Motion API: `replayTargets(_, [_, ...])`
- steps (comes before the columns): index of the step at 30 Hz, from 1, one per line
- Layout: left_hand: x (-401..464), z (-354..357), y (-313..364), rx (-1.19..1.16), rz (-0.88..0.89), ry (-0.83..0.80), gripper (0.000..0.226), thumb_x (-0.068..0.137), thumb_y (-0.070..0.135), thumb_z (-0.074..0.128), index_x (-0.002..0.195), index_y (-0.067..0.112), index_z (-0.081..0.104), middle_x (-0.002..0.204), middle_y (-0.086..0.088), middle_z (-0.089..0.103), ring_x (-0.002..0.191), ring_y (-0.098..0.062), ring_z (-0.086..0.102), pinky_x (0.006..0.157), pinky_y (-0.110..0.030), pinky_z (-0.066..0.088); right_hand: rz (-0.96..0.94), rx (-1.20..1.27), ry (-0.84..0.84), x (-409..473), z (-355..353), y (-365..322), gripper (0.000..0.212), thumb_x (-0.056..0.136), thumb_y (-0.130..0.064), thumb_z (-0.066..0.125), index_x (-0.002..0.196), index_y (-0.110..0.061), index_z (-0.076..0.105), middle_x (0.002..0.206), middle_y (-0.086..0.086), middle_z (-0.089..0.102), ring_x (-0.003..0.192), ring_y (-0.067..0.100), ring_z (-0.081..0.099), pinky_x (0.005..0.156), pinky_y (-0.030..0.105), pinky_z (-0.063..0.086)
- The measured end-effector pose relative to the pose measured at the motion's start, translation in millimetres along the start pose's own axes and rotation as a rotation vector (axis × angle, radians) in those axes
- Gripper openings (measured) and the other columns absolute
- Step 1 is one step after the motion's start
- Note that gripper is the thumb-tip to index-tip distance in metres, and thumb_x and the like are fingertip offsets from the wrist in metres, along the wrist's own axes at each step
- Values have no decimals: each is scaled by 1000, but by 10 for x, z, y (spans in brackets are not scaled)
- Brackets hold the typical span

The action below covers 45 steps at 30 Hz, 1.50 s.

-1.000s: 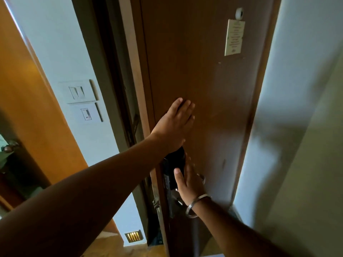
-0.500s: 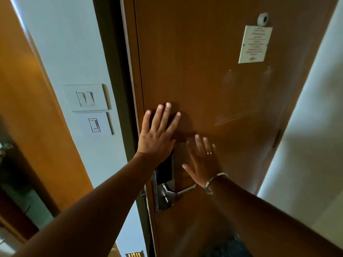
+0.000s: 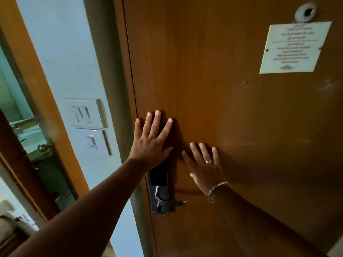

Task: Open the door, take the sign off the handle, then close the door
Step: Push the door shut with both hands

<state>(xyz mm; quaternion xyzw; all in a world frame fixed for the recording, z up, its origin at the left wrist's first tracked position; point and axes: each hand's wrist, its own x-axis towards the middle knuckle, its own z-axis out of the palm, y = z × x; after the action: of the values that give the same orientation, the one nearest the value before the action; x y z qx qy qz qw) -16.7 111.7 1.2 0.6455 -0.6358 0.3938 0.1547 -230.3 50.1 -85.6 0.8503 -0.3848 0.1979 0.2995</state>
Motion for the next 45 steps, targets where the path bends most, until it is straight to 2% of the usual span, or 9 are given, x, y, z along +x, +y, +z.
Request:
replayTargets(8, [335,350,14,-36,-40,-104,111,77,67,61,154,24,-6,161,-19,-6,145,-38,-13,112,-64,7,-16,-53,60,304,414,141,118,59,-45,84,153,-29,14,160,11,24,143,37,25,112,64,14])
replayTargets(16, [582,626,34,-193,-74,-192,115,82,52,67,148,30,-25,153,-5,-37,138,-31,-39,113,-59,-9,44,-123,71,529,558,159,119,54,-42,87,152,-28,21,159,12,27,142,38,28,110,65,23])
replayTargets(23, [749,861,-9,-222,-76,-183,118,79,52,70,148,33,-23,151,-7,-43,139,-30,-37,113,-58,-6,124,-141,129,689,614,105,87,67,-26,81,144,-29,40,154,12,37,137,39,40,106,67,31])
replayTargets(29, [792,952,-65,-222,-43,-167,117,77,59,68,148,33,-22,156,-11,-28,139,-30,-38,112,-64,0,102,-138,73,717,734,173,114,54,-39,88,150,-30,26,158,10,29,142,38,29,110,66,19])
replayTargets(32, [794,945,-71,-236,-34,-169,114,79,59,66,147,33,-21,156,-12,-24,138,-31,-36,112,-65,-2,96,-93,38,713,763,212,114,58,-40,83,152,-32,18,161,7,18,145,36,16,114,63,2])
replayTargets(35, [802,962,-95,-265,-25,-151,111,80,60,64,146,35,-22,155,-12,-24,138,-32,-36,112,-65,-3,106,-65,23,739,786,207,109,61,-46,77,152,-33,18,160,6,18,144,35,15,115,62,-3])
replayTargets(41, [852,1096,-145,-220,12,-79,110,70,69,62,152,23,7,156,-21,3,142,-43,-1,105,-68,6,69,-96,42,770,936,285,103,69,-61,65,152,-32,12,158,7,20,143,37,13,114,62,-4])
replayTargets(43, [885,1150,-157,-201,24,-82,115,68,72,59,154,24,0,158,-21,0,143,-39,-10,104,-68,1,61,-105,60,774,974,296,100,71,-61,61,152,-32,10,159,8,18,144,37,9,114,63,-3])
replayTargets(45, [915,1212,-165,-231,25,-100,121,69,71,61,151,29,-17,159,-13,-15,141,-33,-29,107,-64,-18,57,-106,66,783,1013,307,99,72,-61,59,152,-32,9,159,7,15,144,37,9,114,63,-2])
